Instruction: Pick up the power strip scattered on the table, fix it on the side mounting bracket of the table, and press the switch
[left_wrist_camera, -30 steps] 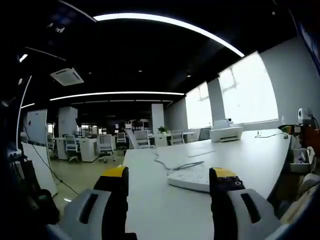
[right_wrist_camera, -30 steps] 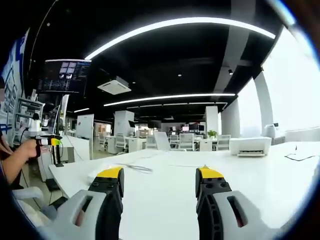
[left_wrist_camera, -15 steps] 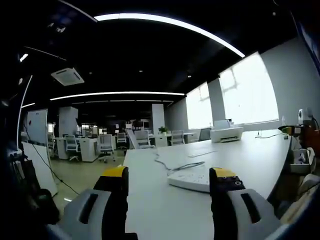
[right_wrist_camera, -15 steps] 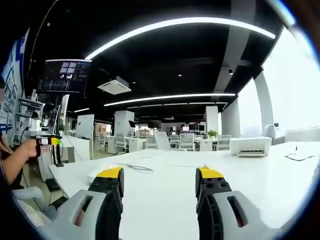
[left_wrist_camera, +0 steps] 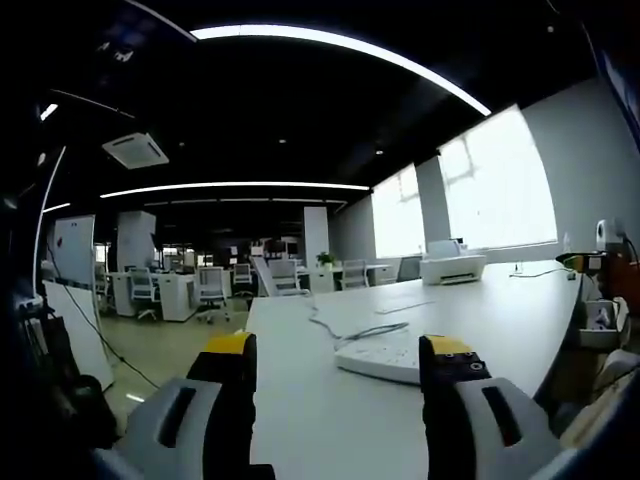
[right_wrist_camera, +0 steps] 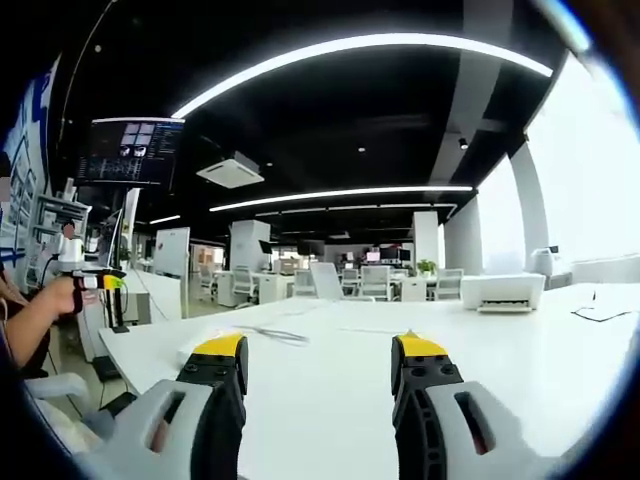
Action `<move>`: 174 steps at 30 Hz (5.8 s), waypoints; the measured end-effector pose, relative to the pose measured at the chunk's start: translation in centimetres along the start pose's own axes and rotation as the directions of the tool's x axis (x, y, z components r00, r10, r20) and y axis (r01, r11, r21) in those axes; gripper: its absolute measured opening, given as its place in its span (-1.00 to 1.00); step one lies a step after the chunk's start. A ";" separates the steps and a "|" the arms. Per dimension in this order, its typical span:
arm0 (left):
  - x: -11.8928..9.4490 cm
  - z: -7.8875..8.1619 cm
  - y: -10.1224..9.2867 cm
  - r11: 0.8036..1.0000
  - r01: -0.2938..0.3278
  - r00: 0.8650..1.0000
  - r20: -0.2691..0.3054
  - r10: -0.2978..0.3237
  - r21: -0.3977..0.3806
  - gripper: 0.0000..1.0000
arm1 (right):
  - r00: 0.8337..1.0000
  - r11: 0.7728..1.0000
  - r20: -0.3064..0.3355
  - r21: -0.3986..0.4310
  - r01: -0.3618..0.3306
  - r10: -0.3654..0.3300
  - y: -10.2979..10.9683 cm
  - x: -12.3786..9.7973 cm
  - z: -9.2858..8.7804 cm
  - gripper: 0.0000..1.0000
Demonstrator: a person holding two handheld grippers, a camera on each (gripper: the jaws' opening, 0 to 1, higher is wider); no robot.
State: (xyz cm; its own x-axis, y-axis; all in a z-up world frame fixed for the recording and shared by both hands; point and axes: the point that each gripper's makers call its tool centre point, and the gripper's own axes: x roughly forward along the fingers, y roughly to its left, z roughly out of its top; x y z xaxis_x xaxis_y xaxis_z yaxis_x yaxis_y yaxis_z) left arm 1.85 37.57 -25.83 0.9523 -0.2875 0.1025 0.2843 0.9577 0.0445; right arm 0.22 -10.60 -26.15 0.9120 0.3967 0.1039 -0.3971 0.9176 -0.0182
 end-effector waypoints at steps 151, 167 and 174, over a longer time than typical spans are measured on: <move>-0.3 -1.9 0.6 0.997 0.025 0.999 -0.038 -0.028 -0.076 0.45 | 0.950 0.961 -0.144 0.023 -0.275 0.275 17.0 11.1 -6.8 0.10; -0.2 -2.1 0.7 0.996 0.027 0.999 -0.041 -0.030 -0.086 0.45 | 0.926 0.952 -0.232 0.009 -0.305 0.299 20.3 12.9 -9.5 0.14; -0.3 -2.2 0.7 0.996 0.027 0.999 -0.040 -0.031 -0.090 0.45 | 0.922 0.959 -0.267 0.031 -0.281 0.279 21.1 13.8 -10.7 0.20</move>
State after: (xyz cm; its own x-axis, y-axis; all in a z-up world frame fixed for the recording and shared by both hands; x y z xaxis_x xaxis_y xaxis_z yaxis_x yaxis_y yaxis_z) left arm 2.02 38.38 -28.03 0.9466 -0.3165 0.0608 0.3192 0.9468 -0.0419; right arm 5.58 14.50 -35.73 0.7581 0.6282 -0.1750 -0.6402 0.7681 -0.0158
